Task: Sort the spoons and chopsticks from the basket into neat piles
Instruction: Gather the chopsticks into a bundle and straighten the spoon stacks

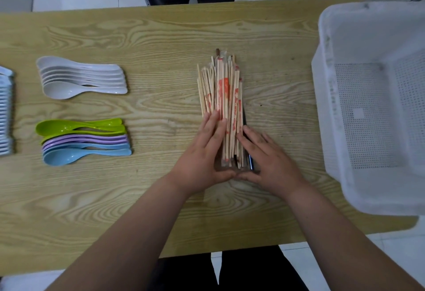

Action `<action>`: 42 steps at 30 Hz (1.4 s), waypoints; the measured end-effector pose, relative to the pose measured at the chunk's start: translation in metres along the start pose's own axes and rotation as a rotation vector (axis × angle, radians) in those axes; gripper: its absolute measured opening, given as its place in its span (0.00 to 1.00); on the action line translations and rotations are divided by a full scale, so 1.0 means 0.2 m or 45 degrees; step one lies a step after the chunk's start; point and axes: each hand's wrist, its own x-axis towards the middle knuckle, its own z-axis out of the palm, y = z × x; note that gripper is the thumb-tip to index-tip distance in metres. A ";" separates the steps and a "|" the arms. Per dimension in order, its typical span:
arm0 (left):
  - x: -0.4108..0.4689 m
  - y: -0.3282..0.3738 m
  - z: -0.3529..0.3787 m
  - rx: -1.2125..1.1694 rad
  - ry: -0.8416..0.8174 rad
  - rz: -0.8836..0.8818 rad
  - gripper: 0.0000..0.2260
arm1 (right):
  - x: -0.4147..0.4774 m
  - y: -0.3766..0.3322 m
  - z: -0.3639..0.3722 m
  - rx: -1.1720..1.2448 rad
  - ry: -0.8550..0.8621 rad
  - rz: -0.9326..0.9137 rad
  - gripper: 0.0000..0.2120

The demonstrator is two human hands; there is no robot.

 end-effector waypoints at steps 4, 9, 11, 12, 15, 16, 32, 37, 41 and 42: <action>-0.08 -0.07 -0.04 0.228 -0.038 -0.036 0.55 | -0.05 0.05 -0.04 -0.040 -0.090 0.061 0.45; -0.08 -0.09 -0.02 0.348 -0.087 -0.011 0.52 | -0.05 0.08 -0.02 -0.099 -0.094 0.061 0.41; -0.05 -0.09 -0.03 0.298 -0.098 0.032 0.51 | -0.03 0.08 -0.01 -0.110 -0.082 0.057 0.40; -0.04 -0.10 -0.04 0.262 -0.104 0.041 0.50 | -0.02 0.07 -0.01 -0.103 -0.076 0.055 0.40; -0.02 -0.12 -0.07 0.150 -0.104 0.047 0.49 | 0.01 0.07 -0.01 -0.067 -0.067 0.057 0.40; -0.02 -0.13 -0.08 0.119 -0.095 0.056 0.49 | 0.01 0.06 -0.01 -0.055 -0.064 0.069 0.40; 0.07 -0.06 0.01 0.361 0.097 -0.056 0.30 | 0.10 -0.10 -0.03 0.155 0.090 0.299 0.33; 0.07 -0.06 0.03 0.492 0.041 -0.070 0.33 | 0.12 -0.10 -0.02 0.035 0.081 0.277 0.35; 0.06 -0.07 0.04 0.447 0.092 -0.070 0.34 | 0.11 -0.10 0.00 -0.005 0.105 0.322 0.37; 0.06 -0.07 0.04 0.457 0.090 -0.070 0.33 | 0.11 -0.10 0.00 -0.052 0.087 0.313 0.36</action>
